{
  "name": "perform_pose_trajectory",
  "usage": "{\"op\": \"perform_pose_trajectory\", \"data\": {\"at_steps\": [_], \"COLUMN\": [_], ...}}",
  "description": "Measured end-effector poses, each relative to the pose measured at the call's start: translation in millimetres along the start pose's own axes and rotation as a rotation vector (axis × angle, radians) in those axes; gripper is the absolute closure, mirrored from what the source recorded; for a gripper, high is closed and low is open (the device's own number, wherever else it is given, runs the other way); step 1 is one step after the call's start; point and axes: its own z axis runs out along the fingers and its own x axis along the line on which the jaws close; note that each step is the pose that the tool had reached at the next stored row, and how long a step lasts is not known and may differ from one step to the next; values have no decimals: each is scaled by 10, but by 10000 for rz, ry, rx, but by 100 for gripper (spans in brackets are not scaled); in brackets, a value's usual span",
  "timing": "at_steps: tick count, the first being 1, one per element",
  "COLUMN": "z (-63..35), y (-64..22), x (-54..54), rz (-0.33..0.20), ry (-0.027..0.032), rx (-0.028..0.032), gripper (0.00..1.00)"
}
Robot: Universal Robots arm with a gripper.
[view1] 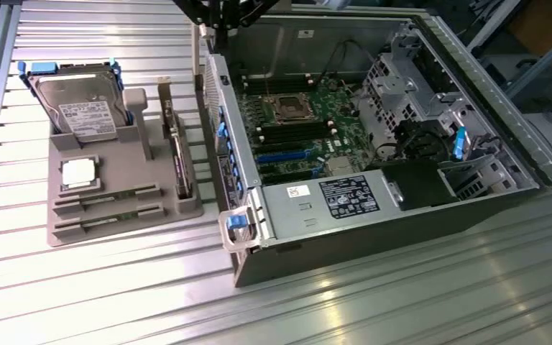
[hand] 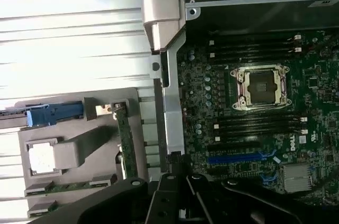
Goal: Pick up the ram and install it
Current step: 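Reach for the ram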
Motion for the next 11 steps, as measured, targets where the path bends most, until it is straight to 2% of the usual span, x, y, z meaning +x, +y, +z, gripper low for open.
{"op": "perform_pose_trajectory", "data": {"at_steps": [1, 2, 4, 5, 9, 11], "z": [-6, -8, -11, -14, -18, -19], "y": [-14, -22, -30, -39, -56, -69], "x": [183, 287, 405, 523, 743, 912], "rz": [0, -1, 0, 0, 0, -1], "ry": [2, 0, 2, 1, 2, 3], "rx": [1, -1, -4, -13, -19, -21], "gripper": [90, 90, 90, 90, 90, 90]}}
